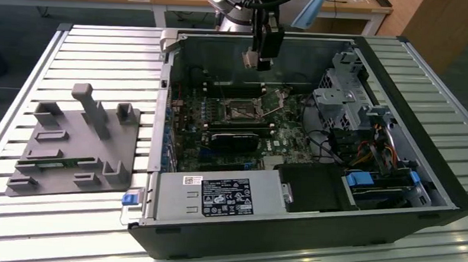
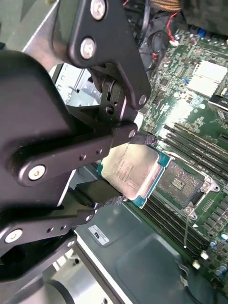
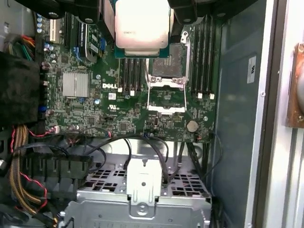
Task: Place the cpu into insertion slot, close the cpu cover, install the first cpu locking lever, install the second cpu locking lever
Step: 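Place the cpu into insertion slot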
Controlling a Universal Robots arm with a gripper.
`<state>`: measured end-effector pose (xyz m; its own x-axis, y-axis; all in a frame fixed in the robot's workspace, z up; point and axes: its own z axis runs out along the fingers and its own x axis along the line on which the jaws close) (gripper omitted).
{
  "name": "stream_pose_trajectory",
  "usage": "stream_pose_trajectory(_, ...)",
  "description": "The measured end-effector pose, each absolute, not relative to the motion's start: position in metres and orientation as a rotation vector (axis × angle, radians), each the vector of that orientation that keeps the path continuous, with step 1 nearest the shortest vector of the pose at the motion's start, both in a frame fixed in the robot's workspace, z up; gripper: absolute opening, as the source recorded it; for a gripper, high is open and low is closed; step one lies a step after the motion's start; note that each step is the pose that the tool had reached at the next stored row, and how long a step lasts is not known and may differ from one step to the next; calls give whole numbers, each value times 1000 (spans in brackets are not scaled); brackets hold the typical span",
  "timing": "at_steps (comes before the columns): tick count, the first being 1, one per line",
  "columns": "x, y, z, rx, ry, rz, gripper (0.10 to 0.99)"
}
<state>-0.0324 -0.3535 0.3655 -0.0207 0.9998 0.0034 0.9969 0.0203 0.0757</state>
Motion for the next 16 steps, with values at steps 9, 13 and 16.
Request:
stream_pose_trajectory(9,-32,-352,353,2168,2209,80,541)
stream_pose_trajectory(13,-32,-352,347,2176,2216,97,541)
stream_pose_trajectory(16,-32,-352,342,2180,2219,106,541)
